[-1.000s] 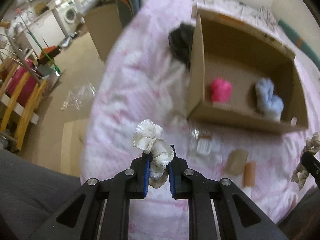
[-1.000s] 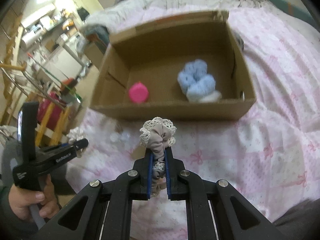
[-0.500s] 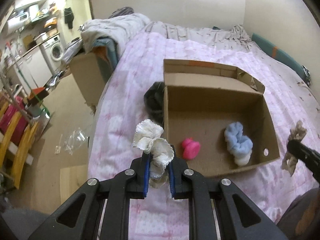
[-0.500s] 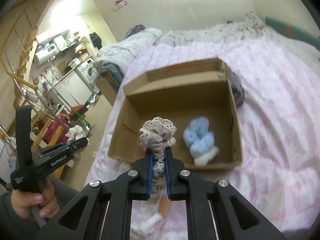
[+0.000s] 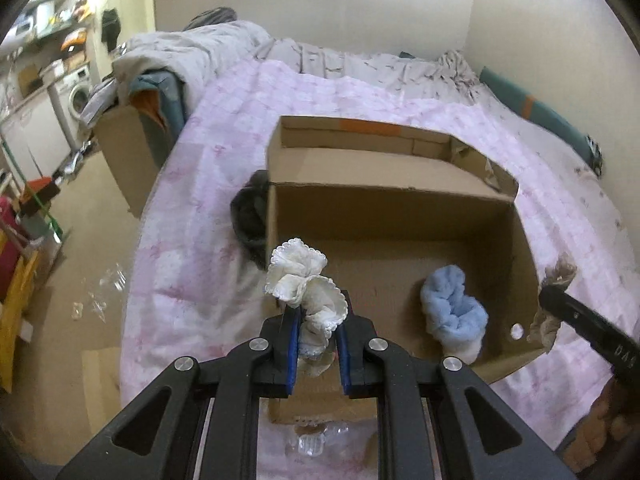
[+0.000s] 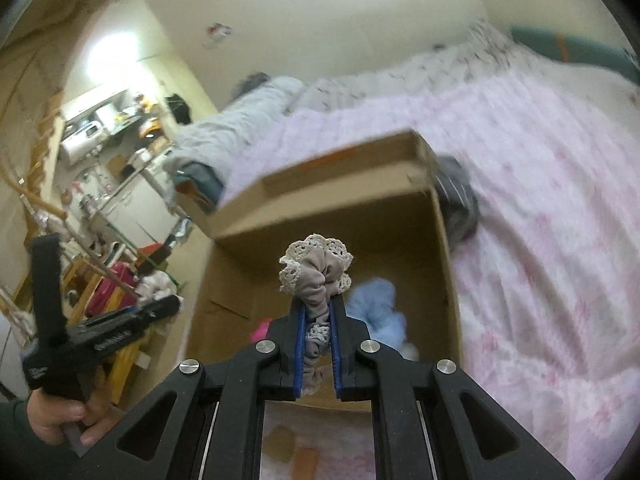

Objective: Organize soft objects
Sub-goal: 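Carry the white cloth and lace scrunchie over the box with both tools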

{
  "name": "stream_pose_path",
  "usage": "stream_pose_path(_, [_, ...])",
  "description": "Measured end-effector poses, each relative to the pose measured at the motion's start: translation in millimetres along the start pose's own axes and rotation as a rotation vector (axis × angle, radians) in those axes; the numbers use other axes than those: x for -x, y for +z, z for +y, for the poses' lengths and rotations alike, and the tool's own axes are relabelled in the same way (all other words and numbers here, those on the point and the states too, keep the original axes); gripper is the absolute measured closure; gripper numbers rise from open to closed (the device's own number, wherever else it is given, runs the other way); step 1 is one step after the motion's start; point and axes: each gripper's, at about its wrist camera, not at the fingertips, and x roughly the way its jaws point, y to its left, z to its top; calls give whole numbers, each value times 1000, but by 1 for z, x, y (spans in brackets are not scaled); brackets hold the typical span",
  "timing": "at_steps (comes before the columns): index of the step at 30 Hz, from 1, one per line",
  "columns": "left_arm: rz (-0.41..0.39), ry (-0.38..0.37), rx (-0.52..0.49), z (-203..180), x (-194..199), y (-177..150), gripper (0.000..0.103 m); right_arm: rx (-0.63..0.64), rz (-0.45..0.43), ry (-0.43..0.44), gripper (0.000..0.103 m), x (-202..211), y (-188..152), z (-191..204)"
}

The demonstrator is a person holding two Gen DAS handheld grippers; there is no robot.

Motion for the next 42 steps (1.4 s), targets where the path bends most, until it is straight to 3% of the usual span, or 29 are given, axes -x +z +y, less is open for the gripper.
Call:
stream_pose_path(4, [11,18,-50,-12,-14,-7,88,-20,42,-21,91,-15,-4,-6])
stream_pose_path(14, [105,19,8,-6,-40,-17,87,1,120,-79,91,-38,-9,-10])
stream_pose_path(32, [101,22,-17,-9,-39,-18,87,25,172,-105,91,-52,-16,-8])
stream_pose_path(39, [109,20,-24,-10,-40,-18,79,33,180,-104,91,-55,-16,-6])
stream_pose_path(42, [104,27,-37,-12,-38,-17,69,34,186,-104,91,-56,-16,-6])
